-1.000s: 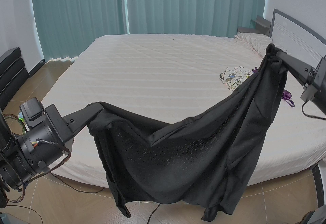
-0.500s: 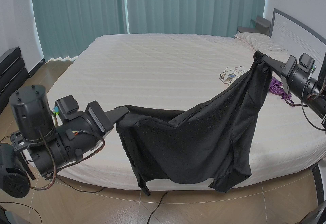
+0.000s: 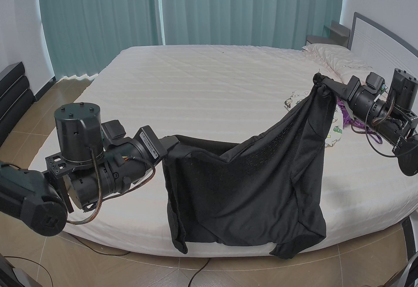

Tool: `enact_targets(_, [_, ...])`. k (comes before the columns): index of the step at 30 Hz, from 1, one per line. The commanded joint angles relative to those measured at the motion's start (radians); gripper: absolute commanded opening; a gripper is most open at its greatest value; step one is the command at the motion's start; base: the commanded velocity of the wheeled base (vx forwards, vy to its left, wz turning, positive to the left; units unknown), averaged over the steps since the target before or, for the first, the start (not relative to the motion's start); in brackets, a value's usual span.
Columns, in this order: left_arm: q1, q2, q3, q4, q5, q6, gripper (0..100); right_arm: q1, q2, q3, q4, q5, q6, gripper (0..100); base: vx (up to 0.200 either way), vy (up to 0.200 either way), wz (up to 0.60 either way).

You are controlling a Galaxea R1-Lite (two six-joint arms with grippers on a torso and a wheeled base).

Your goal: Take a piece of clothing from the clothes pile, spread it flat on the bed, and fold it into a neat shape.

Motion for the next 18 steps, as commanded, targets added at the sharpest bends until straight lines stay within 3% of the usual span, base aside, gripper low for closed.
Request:
enact_targets(1, [0.029, 0.069, -0.038, 0.001, -0.005, 0.000, 0, -0.009, 0.049, -0.033, -0.001, 0.000, 0.000, 0, 0.200, 0.000, 0.00])
enact_targets(16, [0.096, 0.305, -0.188, 0.007, -0.006, 0.001, 0, -0.049, 0.275, -0.151, -0.005, -0.001, 0.003, 0, 0.200, 0.000, 0.00])
enact_targets(18, [0.101, 0.331, -0.200, 0.005, -0.006, 0.003, 0, -0.049, 0.311, -0.168, -0.005, -0.003, 0.003, 0, 0.000, 0.000, 0.00])
